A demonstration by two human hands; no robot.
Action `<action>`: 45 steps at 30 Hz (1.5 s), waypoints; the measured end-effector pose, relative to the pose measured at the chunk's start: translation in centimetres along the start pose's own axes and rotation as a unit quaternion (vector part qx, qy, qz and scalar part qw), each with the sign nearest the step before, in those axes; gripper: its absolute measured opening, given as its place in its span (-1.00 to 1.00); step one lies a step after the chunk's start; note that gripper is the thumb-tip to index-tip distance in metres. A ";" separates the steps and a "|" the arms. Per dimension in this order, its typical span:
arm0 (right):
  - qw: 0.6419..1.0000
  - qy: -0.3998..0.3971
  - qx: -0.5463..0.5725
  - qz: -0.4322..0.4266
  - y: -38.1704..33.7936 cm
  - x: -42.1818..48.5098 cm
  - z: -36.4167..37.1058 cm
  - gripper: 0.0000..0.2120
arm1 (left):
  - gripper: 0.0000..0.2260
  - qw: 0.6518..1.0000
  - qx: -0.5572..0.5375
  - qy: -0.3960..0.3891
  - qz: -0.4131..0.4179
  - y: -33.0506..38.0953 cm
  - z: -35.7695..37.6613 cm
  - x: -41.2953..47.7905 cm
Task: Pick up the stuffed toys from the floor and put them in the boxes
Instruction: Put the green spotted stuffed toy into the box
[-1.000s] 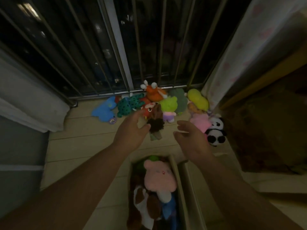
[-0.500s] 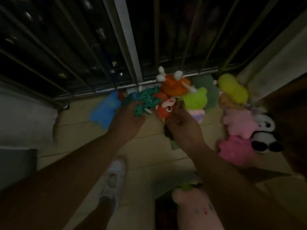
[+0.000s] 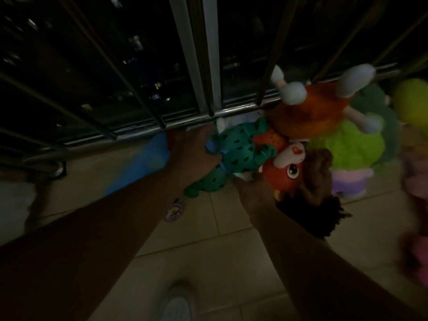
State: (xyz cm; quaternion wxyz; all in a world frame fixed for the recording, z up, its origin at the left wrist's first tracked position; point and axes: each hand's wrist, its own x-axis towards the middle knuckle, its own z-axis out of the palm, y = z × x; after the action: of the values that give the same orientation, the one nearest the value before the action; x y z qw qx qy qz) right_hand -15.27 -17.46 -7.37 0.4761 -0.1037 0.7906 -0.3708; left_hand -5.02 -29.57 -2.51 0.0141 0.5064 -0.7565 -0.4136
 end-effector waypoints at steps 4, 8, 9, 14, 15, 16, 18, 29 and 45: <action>0.993 -0.047 0.104 0.037 -0.6 2.0 1.0 -0.45 | -0.23 0.995 -0.052 -0.074 -0.052 -0.8 1.2 3.1; 0.976 -0.064 0.206 0.027 -1.2 2.2 1.1 -0.35 | -0.18 0.987 -0.129 -0.078 -0.064 -0.6 1.6 2.7; 0.974 -0.064 0.216 0.019 -1.5 1.6 0.8 -0.36 | -0.21 0.985 -0.142 -0.076 -0.058 -0.3 1.3 2.1; 0.978 -0.080 0.193 -0.016 -3.9 -2.9 -1.5 -0.34 | -0.25 0.984 -0.172 -0.021 -0.047 2.8 -1.2 -3.0; 0.979 -0.085 0.184 -0.021 -4.5 -4.1 -2.3 -0.32 | -0.27 0.983 -0.179 -0.010 -0.042 3.8 -1.9 -4.4; 0.980 -0.090 0.175 -0.027 -5.2 -5.5 -3.3 -0.32 | -0.28 0.981 -0.187 -0.002 -0.041 4.9 -2.4 -5.6; 0.980 -0.104 0.164 -0.040 -6.3 -8.5 -5.6 -0.41 | -0.30 0.980 -0.195 0.004 -0.046 7.1 -3.2 -8.4; 0.980 -0.109 0.033 -0.162 -8.8 -25.9 -23.3 -0.38 | -0.35 0.979 -0.200 0.033 -0.029 23.8 -3.0 -26.2; 0.976 -0.171 -0.075 -0.111 -1.1 -46.8 -38.0 -0.39 | -0.34 0.961 -0.243 0.070 -0.108 32.9 3.6 -52.6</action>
State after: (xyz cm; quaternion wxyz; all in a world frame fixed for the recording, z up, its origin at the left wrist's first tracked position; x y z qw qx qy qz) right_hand -22.41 24.48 35.27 0.5510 -0.2879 0.7065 -0.3381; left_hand -5.86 18.34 37.08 0.1453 0.5943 -0.5710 -0.5473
